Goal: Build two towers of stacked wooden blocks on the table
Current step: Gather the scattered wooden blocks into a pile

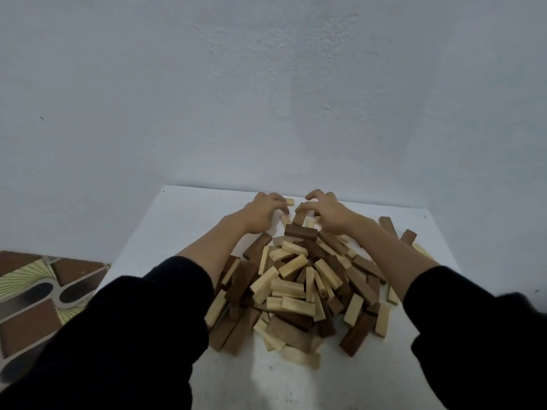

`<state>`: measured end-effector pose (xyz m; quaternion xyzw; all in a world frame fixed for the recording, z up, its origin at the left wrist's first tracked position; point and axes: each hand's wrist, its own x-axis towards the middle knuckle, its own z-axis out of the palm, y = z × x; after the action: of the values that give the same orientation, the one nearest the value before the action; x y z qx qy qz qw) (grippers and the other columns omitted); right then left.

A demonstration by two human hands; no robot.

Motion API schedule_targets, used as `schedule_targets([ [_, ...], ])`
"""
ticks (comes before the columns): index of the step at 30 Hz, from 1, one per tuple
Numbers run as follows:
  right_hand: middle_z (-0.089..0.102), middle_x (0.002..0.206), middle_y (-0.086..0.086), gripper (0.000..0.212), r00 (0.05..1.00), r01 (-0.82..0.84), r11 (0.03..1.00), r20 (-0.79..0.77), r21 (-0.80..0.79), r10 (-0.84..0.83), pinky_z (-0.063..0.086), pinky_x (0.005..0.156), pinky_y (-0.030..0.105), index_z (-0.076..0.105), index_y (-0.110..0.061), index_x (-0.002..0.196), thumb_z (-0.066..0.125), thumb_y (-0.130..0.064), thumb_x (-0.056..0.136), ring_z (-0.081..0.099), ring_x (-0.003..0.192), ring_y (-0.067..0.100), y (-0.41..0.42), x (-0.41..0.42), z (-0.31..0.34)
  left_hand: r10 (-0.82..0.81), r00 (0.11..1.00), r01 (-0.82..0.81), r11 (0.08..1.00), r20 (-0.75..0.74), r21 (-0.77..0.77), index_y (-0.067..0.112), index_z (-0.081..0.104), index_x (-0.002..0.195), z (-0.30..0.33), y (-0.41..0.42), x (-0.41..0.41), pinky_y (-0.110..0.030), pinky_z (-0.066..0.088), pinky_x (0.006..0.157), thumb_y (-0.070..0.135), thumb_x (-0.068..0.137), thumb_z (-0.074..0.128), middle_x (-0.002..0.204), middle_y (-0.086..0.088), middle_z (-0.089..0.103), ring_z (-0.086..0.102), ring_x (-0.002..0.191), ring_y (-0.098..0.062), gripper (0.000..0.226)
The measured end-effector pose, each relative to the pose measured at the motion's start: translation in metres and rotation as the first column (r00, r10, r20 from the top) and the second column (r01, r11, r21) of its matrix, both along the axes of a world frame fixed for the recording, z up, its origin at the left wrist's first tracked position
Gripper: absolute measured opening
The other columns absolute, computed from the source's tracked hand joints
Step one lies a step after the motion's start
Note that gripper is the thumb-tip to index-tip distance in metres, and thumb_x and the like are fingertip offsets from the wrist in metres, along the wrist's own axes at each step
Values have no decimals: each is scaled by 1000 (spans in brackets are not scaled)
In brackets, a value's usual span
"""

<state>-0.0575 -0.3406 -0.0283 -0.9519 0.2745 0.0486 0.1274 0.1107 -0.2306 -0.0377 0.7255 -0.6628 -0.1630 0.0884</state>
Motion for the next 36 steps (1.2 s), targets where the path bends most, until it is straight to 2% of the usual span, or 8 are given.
schedule_targets([
  [5,33,141,0,77,1000,3,999,-9,40,-3,39,96,37,51,-31,131,34,20,76,28,122,25,-16,7,-9,-61,994,61,998,91,4,21,61,125,-10,-16,5,-43,36,102,-9,84,42,146,-3,38,30,125,-29,53],
  [10,24,149,1,62,999,18,999,-47,49,-16,33,105,37,40,-24,139,48,2,83,23,130,26,-30,3,-9,-65,990,72,996,128,-52,16,58,127,-10,-18,19,-39,32,106,2,90,49,149,-8,33,26,133,-28,41],
  [16,28,145,3,67,995,6,999,-103,33,-3,34,103,37,35,-23,142,60,-11,81,28,126,27,-35,-1,-3,-67,997,66,998,39,17,7,50,132,-7,-24,24,-36,27,111,-1,80,64,151,-10,30,22,140,-25,54],
  [19,31,138,5,69,996,13,1000,-92,11,-12,35,99,36,35,-21,140,67,-18,79,31,122,25,-37,-2,-3,-55,998,55,998,14,28,2,50,129,-6,-27,25,-37,33,108,0,80,66,145,-12,39,34,134,-25,52],
  [22,34,133,6,68,995,28,1000,-94,-8,-28,37,98,37,37,-19,138,71,-24,79,32,121,24,-39,-2,-4,0,999,2,999,-51,43,-2,51,124,-4,-27,24,-42,42,97,1,79,67,124,-14,53,49,114,-28,47],
  [26,33,134,8,73,993,45,999,-105,-9,-46,36,100,39,35,-17,138,74,-30,78,31,122,24,-41,-1,-5,34,997,-32,999,-69,28,2,54,108,-4,-28,24,-35,44,89,16,75,78,114,-12,51,51,102,-26,43],
  [32,38,133,6,75,997,28,998,-72,51,-24,36,101,37,34,-14,139,75,-26,77,35,121,22,-39,-1,-7,53,988,-50,998,-145,30,12,37,137,-4,-27,23,-32,38,96,15,76,78,130,-9,48,44,118,-23,74],
  [36,40,131,6,72,998,47,997,-51,54,-44,38,98,34,37,-13,137,75,-24,77,38,120,21,-38,0,-7,95,981,-93,995,-169,21,15,35,140,-5,-25,20,-28,38,88,15,75,78,128,-7,49,43,112,-20,77],
])
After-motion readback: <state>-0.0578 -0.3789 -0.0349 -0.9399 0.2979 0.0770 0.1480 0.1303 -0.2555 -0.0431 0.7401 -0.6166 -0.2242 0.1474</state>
